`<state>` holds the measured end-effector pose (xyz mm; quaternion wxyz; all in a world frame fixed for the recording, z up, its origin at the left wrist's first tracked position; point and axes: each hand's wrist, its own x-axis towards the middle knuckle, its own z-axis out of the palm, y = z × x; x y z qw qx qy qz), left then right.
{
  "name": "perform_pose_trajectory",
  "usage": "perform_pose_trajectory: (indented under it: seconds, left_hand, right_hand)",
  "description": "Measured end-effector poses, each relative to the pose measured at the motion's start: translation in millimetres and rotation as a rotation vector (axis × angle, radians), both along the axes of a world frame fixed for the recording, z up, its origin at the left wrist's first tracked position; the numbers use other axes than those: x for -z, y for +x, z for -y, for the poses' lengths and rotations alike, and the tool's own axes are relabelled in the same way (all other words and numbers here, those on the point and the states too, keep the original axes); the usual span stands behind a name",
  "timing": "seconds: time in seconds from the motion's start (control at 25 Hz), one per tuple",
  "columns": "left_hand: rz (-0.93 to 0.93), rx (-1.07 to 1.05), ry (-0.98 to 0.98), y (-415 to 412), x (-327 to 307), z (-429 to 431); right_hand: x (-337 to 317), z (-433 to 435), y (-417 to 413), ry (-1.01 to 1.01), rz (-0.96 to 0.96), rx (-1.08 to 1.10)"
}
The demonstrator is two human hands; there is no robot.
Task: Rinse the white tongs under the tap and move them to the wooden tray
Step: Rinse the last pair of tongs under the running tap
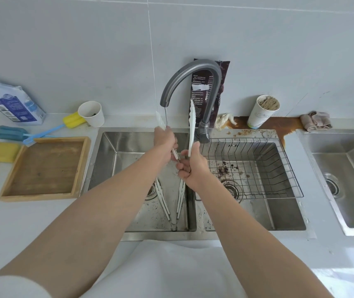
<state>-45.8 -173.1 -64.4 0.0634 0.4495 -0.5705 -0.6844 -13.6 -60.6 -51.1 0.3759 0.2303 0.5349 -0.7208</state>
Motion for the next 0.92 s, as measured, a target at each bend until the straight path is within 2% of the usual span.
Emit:
perform_pose_trajectory:
  seconds: [0.16,0.4,0.68,0.92]
  left_hand:
    - [-0.097,-0.071,0.238,0.4,-5.0,-1.8]
    - [-0.192,-0.099,0.437,-1.7,-11.6,-1.3]
    - [-0.217,-0.021,0.618,-2.3,-17.6,5.9]
    - [-0.412,0.013,0.837,-10.0,-14.6,21.0]
  right_hand:
    - [5.5,-0.3,-9.2,0.031,0.085,-0.002]
    - [15.9,-1.1,-18.8,-0.055,0.171,-0.040]
    - [14.0,-1.9,-19.9,-0.310,0.373,-0.267]
    - [14.5,5.2,-32.6,-0.560,0.596,-0.237]
